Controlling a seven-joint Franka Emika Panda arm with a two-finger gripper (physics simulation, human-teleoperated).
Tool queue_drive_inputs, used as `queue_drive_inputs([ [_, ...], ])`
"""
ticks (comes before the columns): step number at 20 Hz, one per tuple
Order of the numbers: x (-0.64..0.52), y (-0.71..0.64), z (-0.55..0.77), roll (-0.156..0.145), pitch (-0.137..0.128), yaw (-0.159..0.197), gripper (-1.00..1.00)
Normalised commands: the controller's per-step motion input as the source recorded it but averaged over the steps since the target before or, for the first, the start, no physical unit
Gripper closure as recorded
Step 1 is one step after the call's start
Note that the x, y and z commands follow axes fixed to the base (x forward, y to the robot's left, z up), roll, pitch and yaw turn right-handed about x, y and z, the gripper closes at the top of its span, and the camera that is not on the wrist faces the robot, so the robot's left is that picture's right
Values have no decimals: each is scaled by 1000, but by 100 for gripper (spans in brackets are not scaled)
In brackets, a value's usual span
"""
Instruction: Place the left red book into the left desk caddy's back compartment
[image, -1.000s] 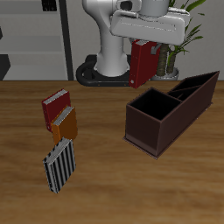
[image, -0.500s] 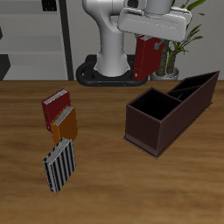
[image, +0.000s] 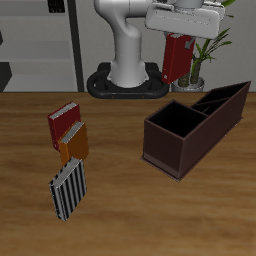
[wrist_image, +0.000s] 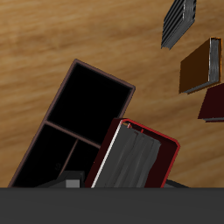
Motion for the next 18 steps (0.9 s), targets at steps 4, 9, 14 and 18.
queue_drive_inputs([
  [4,-334,340,22,29,-29,-11,100],
  [9,-231,335,75,42,-26,-46,100],
  [14,-40,200,54,30,-11,-28,100],
  [18,82,392,34,28,-5,-78,100],
])
